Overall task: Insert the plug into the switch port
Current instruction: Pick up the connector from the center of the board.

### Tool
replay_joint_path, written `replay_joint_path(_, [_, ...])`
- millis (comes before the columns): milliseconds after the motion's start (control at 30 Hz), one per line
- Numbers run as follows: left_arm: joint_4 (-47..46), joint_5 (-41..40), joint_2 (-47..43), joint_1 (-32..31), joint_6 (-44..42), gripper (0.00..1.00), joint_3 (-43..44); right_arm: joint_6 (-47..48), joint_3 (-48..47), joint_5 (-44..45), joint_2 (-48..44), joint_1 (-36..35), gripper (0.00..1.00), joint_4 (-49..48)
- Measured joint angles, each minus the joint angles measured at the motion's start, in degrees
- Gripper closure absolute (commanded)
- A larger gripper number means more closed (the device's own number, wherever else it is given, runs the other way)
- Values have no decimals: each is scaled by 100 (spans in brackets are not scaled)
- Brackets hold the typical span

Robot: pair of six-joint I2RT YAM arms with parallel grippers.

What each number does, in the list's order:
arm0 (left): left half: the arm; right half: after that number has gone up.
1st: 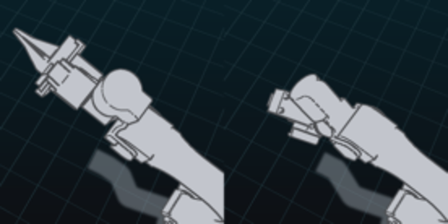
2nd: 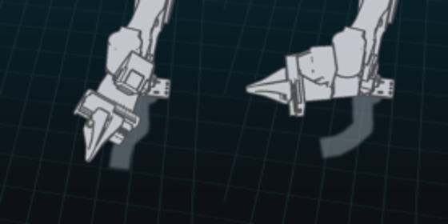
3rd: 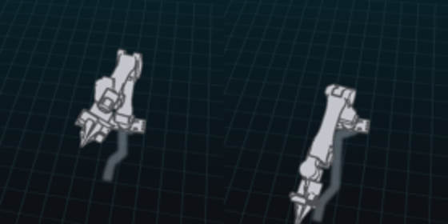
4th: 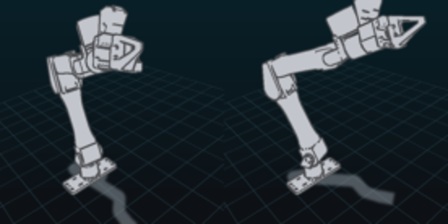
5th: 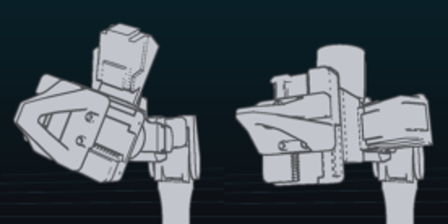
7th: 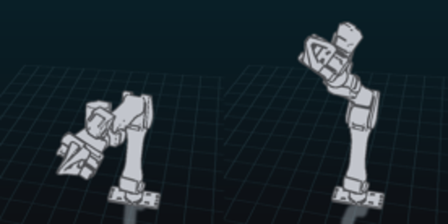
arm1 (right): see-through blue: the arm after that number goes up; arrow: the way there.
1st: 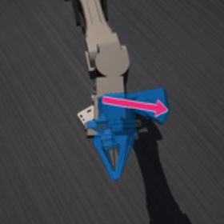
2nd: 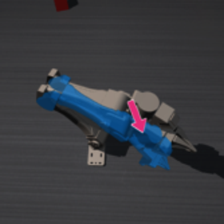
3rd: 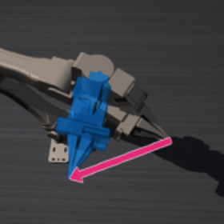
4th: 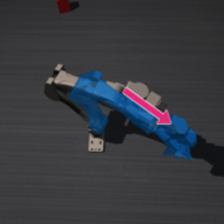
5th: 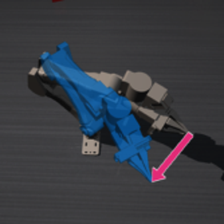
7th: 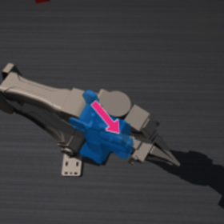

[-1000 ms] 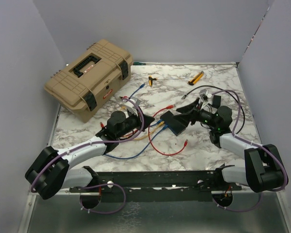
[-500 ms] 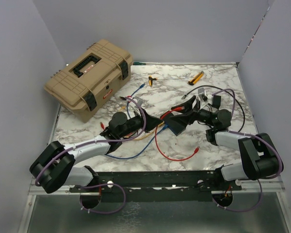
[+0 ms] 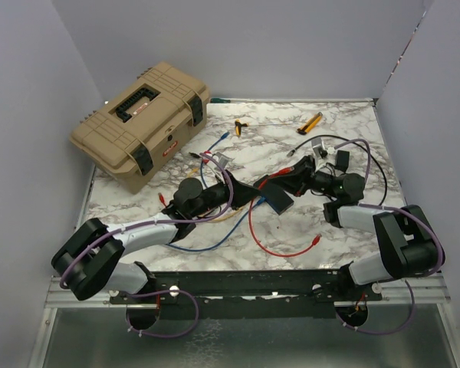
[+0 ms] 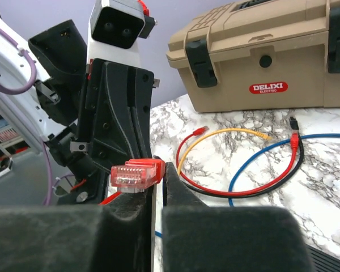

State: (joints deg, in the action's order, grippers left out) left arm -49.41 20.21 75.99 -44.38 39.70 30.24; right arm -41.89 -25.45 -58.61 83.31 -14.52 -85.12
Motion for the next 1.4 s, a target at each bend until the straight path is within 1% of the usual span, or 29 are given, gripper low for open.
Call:
replay_joint_path(33, [-17, 0, 31, 0, 13, 100, 0, -37, 0, -2, 0, -11, 99, -24])
replay_joint_path(67, [-35, 2, 55, 0, 20, 97, 0, -39, 0, -4, 0, -11, 99, -26])
replay_joint_path(133, [-74, 9, 98, 0, 28, 80, 7, -35, 0, -4, -2, -11, 99, -9])
replay_joint_path(167, [-103, 9, 116, 0, 35, 73, 9, -28, 0, -4, -11, -11, 99, 17])
replay_joint_path(200, [-107, 9, 120, 0, 35, 68, 9, -9, 0, 0, -28, -11, 99, 50])
replay_joint_path(233, [-109, 13, 125, -2, 33, 66, 9, 31, 0, 24, -66, -11, 99, 140])
replay_joint_path(333, [-103, -4, 122, -26, -15, 65, 9, 306, -15, 133, -317, -13, 99, 686])
replay_joint_path(367, [-74, -17, 116, -35, -55, 63, 9, 409, -37, 188, -417, -13, 99, 920])
replay_joint_path(433, [17, -72, 83, -46, -160, 49, 9, 625, -76, 330, -623, -13, 99, 1394])
replay_joint_path(467, [105, -136, 55, -57, -225, 44, 9, 734, -85, 402, -717, -13, 99, 1617])
replay_joint_path(500, [219, -212, 13, -74, -308, 41, 9, 835, -103, 481, -798, -13, 99, 1840])
replay_joint_path(600, [560, -535, -170, -190, -575, 40, 9, 1049, -184, 704, -911, -13, 99, 2474])
replay_joint_path(733, [1154, -1287, -433, -476, -1137, 38, 11, 1239, -238, 1027, -984, -13, 99, 3274])
replay_joint_path(900, [1801, -2400, -568, -1222, -2122, 38, 39, 1414, -264, 1425, -979, -13, 99, 4098])
replay_joint_path(1067, [2192, -2975, -459, -2022, -3042, 38, 219, 1436, -313, 1615, -789, -13, 99, 4476])
replay_joint_path(1233, [2286, -3012, -260, -2549, -3770, 37, 437, 1429, -356, 1746, -551, -13, 99, 4675])
replay_joint_path(1400, [2424, -2723, 210, -3021, -4343, 36, 807, 1405, -365, 1812, -398, -13, 99, 4806])
